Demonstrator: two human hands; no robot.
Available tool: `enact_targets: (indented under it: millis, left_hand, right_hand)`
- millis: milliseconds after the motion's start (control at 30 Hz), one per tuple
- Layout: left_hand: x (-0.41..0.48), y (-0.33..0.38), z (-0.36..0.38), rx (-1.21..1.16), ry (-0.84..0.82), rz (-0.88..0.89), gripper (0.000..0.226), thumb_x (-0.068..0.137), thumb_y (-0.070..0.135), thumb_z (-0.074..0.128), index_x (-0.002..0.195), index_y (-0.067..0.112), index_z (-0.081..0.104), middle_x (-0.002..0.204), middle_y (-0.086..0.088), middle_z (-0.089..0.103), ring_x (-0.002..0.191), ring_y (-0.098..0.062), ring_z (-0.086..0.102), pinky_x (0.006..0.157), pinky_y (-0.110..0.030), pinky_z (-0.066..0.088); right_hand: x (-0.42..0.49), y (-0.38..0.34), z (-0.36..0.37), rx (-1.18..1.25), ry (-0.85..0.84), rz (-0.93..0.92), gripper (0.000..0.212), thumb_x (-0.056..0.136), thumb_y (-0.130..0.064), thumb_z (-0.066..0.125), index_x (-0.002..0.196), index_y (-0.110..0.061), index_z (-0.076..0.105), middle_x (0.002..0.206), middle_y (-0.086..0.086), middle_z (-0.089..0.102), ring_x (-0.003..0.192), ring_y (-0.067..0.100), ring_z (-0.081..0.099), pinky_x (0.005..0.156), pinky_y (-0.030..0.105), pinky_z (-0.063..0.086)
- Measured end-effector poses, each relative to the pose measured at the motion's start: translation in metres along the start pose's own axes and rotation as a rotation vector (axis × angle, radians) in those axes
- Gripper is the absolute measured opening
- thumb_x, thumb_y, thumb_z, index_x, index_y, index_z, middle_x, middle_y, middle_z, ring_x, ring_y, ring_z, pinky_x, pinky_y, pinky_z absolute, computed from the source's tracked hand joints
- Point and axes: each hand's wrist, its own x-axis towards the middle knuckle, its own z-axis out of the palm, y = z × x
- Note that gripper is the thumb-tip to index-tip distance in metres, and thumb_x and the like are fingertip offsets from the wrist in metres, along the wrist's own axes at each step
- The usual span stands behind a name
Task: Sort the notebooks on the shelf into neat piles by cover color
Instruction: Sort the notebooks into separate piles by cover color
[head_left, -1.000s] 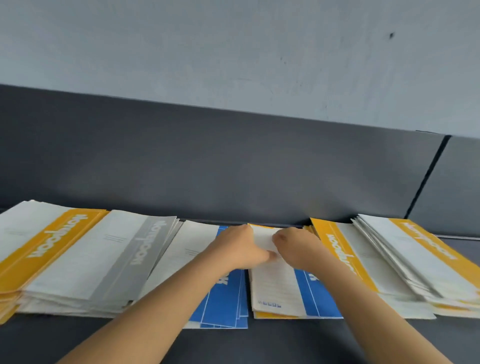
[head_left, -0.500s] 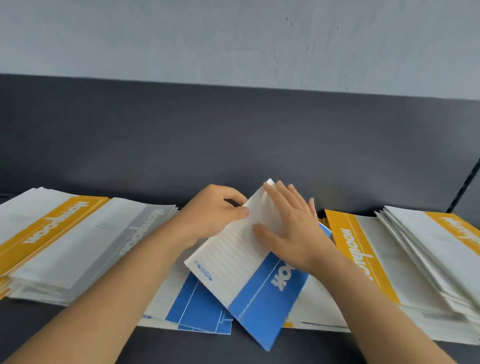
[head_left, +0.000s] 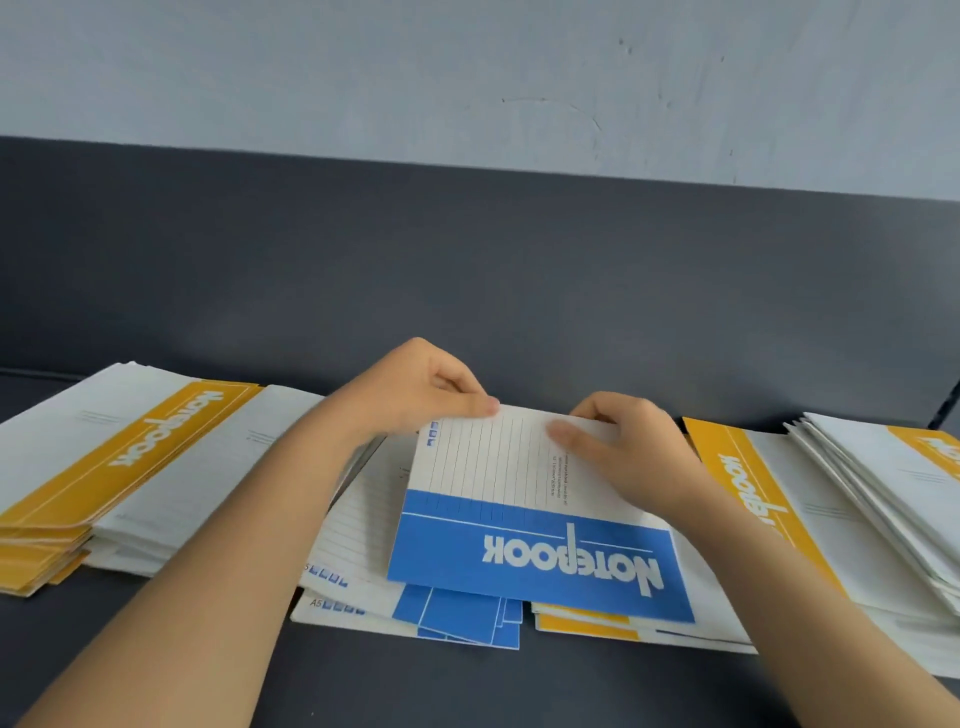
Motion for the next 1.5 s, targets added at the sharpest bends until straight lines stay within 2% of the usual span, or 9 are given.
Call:
enact_targets:
  millis: [133, 233, 500, 600, 700, 867, 1200, 1300, 1500]
  left_hand:
    - [-0.002, 0.001, -0.013, 0.026, -0.009, -0.042, 0.016, 0.088, 0.029, 0.068, 0.085, 0.014, 0.073, 0.082, 0.006, 0.076, 0.080, -0.005, 0.072, 0.075, -0.023, 0.054]
    - [-0.007, -0.003, -0.025, 0.008, 0.081, -0.100, 0.018, 0.095, 0.027, 0.059, 0.091, 0.013, 0.069, 0.090, -0.001, 0.074, 0.085, -0.014, 0.070, 0.073, -0.027, 0.053]
    - [-0.046, 0.010, -0.045, 0.235, -0.327, -0.336, 0.028, 0.098, 0.007, 0.034, 0.108, -0.002, 0.058, 0.079, -0.008, 0.074, 0.056, -0.019, 0.067, 0.045, -0.018, 0.042]
    - [-0.058, 0.011, -0.038, 0.645, -0.379, -0.377, 0.050, 0.090, 0.032, 0.056, 0.132, 0.013, 0.037, 0.084, 0.003, 0.068, 0.073, -0.017, 0.064, 0.059, -0.025, 0.045]
    - [-0.062, 0.005, -0.022, 0.948, -0.308, -0.217, 0.093, 0.079, 0.061, 0.063, 0.150, 0.027, 0.013, 0.144, 0.002, 0.042, 0.134, -0.020, 0.037, 0.104, -0.035, 0.037]
    - [-0.050, 0.004, 0.012, 0.815, -0.410, -0.062, 0.087, 0.090, 0.070, 0.036, 0.156, 0.027, -0.001, 0.163, 0.005, -0.002, 0.150, -0.016, 0.002, 0.119, -0.036, 0.006]
    - [-0.020, 0.017, 0.069, 0.656, -0.304, -0.033, 0.059, 0.088, 0.071, 0.038, 0.106, 0.021, 0.064, 0.126, -0.008, 0.055, 0.127, -0.028, 0.043, 0.100, -0.042, 0.036]
    - [-0.018, 0.028, 0.086, 0.284, -0.257, -0.190, 0.041, 0.083, 0.053, 0.066, 0.067, 0.020, 0.046, 0.100, -0.015, 0.058, 0.109, -0.032, 0.054, 0.078, -0.042, 0.046]
    - [-0.023, 0.042, 0.091, -0.313, -0.186, -0.238, 0.057, 0.088, 0.003, 0.063, 0.123, 0.032, 0.028, 0.111, -0.012, 0.063, 0.093, -0.021, 0.063, 0.073, -0.030, 0.054]
  right_hand:
    - [0.004, 0.002, 0.001, 0.092, 0.176, 0.044, 0.007, 0.090, -0.041, 0.058, 0.095, -0.036, 0.057, 0.107, -0.014, 0.057, 0.097, 0.012, 0.056, 0.096, 0.040, 0.046]
    - [0.002, 0.004, 0.003, 0.269, 0.267, 0.157, 0.047, 0.086, -0.035, 0.065, 0.129, -0.030, 0.045, 0.140, -0.003, 0.038, 0.109, 0.010, 0.045, 0.077, 0.026, 0.051]
    - [-0.002, -0.004, 0.023, 0.516, -0.044, 0.232, 0.052, 0.082, -0.023, 0.071, 0.128, -0.027, 0.048, 0.131, -0.003, 0.047, 0.111, 0.010, 0.046, 0.056, 0.014, 0.049]
    - [-0.001, -0.019, 0.034, 0.345, -0.116, 0.128, 0.039, 0.085, -0.026, 0.069, 0.120, -0.029, 0.053, 0.139, -0.006, 0.043, 0.111, 0.007, 0.043, 0.056, 0.005, 0.045]
    - [-0.002, -0.030, 0.029, 0.140, -0.153, 0.069, 0.033, 0.091, -0.030, 0.060, 0.123, -0.024, 0.055, 0.139, -0.004, 0.046, 0.111, 0.005, 0.044, 0.065, 0.008, 0.045]
    - [-0.020, -0.018, -0.002, -0.379, -0.214, 0.260, 0.061, 0.095, -0.052, 0.043, 0.144, -0.017, 0.035, 0.146, 0.003, 0.043, 0.128, 0.021, 0.046, 0.098, 0.030, 0.043]
    - [-0.069, -0.010, -0.021, -0.493, -0.400, 0.211, 0.063, 0.097, -0.055, 0.030, 0.150, -0.023, 0.020, 0.156, -0.001, 0.025, 0.141, 0.021, 0.028, 0.111, 0.035, 0.028]
    - [-0.068, -0.009, -0.018, -0.409, -0.340, 0.233, 0.068, 0.093, -0.061, 0.036, 0.147, -0.020, 0.030, 0.151, 0.000, 0.035, 0.135, 0.022, 0.037, 0.107, 0.033, 0.035]
    - [-0.065, -0.001, -0.012, -0.084, -0.168, 0.272, 0.064, 0.090, -0.052, 0.053, 0.144, -0.022, 0.034, 0.145, 0.002, 0.041, 0.126, 0.022, 0.046, 0.100, 0.031, 0.041]
